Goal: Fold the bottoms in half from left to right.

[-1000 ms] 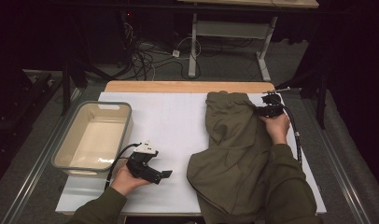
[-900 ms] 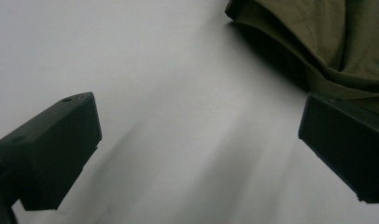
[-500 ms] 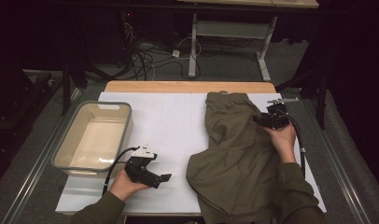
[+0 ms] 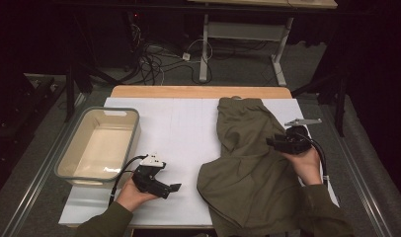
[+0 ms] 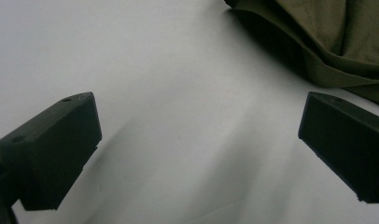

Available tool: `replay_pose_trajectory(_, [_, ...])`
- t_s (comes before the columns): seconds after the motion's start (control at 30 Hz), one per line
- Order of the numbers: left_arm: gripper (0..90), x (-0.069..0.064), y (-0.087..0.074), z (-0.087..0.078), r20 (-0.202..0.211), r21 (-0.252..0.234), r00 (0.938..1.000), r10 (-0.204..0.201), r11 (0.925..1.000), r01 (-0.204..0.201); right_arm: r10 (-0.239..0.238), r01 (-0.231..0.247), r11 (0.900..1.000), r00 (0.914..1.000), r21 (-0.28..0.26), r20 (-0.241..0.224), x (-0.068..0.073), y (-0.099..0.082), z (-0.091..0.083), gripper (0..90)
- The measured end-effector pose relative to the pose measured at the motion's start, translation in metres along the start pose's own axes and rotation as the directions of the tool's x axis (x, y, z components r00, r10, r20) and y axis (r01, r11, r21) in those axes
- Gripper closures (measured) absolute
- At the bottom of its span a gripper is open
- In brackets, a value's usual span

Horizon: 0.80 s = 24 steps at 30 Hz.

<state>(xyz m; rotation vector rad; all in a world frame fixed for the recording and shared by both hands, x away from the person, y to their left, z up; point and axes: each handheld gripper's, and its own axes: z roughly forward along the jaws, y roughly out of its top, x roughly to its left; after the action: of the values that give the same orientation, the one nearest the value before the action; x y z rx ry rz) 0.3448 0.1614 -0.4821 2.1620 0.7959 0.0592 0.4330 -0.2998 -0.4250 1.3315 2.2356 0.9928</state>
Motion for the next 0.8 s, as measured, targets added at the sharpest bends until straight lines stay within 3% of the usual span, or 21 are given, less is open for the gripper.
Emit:
replay_pose_trajectory(0.2, [0.0,0.0,0.0,0.0,0.001,0.002,1.0,0.002,1.0,-0.002,0.008,-0.008,0.9994,0.9999,0.034,-0.01,0.007,-0.014,-0.001,56.4])
replay_pose_trajectory(0.47, [0.0,0.001,0.0,0.002,0.002,0.011,1.0,0.007,0.9999,-0.007,0.054,-0.052,0.996,0.9985,0.072,-0.015,0.01,-0.023,0.017,55.7])
replay_pose_trajectory(0.53, [0.0,0.001,0.0,0.002,0.002,0.013,1.0,0.007,0.9999,-0.007,0.05,-0.05,0.9946,0.9987,0.091,0.003,0.01,-0.024,0.02,55.6])
replay_pose_trajectory(0.67, [0.0,0.001,0.0,0.002,0.002,0.013,1.0,0.008,0.9999,-0.008,0.042,-0.042,0.9933,0.9991,0.107,0.006,0.011,-0.027,0.024,58.9])
replay_pose_trajectory(0.73, [0.0,0.001,0.0,0.002,0.003,0.016,1.0,0.008,0.9998,-0.008,0.019,-0.02,0.9937,0.9998,0.11,0.004,0.013,-0.026,0.025,63.6])
replay_pose_trajectory(0.77, [0.0,0.001,0.0,0.003,0.004,0.018,1.0,0.008,0.9998,-0.008,0.011,-0.01,0.9934,0.9999,0.114,-0.009,0.015,-0.026,0.025,70.2])
replay_pose_trajectory(0.8, [0.0,0.001,0.0,0.003,0.006,0.019,0.9999,0.009,0.9998,-0.009,0.011,-0.01,0.9934,0.9999,0.114,-0.009,0.015,-0.026,0.025,70.2])
